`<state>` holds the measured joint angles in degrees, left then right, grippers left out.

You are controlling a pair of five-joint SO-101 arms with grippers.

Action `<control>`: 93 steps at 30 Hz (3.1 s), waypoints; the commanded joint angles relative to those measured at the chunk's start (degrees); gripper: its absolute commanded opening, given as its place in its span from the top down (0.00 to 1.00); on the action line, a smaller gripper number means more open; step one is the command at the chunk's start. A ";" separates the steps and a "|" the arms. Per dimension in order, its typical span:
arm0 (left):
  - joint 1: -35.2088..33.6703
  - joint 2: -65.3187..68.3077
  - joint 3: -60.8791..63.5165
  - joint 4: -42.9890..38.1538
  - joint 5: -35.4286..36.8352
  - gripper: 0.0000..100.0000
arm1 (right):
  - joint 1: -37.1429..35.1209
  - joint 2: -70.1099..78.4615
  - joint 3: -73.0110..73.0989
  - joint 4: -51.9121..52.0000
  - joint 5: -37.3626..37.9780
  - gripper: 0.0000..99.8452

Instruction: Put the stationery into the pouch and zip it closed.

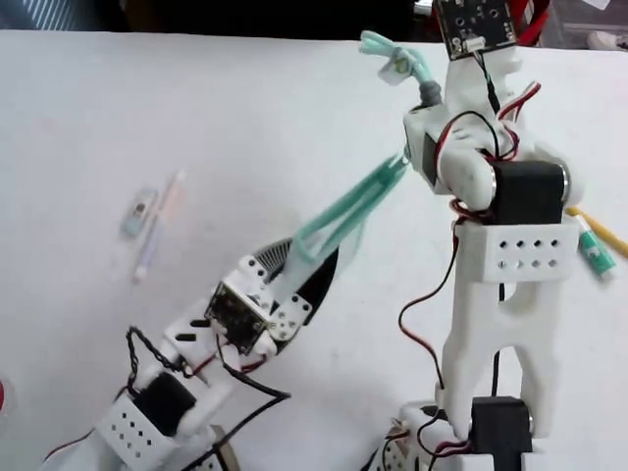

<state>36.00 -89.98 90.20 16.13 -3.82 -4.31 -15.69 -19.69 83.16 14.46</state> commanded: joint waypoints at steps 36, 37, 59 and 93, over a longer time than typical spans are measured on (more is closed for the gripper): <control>-5.05 -0.40 5.98 -9.05 -5.71 0.97 | 35.03 30.64 11.16 -8.48 18.37 0.89; -5.05 -0.40 5.89 -9.05 -5.71 0.97 | 35.47 32.75 11.16 -9.98 18.37 0.87; -5.14 -0.40 5.80 -9.05 -5.71 0.97 | 36.97 52.18 10.90 -23.60 18.46 0.99; -5.14 -0.40 5.80 -9.05 -5.71 0.94 | -20.79 -30.20 4.75 -6.90 -9.32 0.98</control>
<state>31.87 -90.42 96.09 7.78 -8.66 -19.16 -48.48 -7.12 80.35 11.74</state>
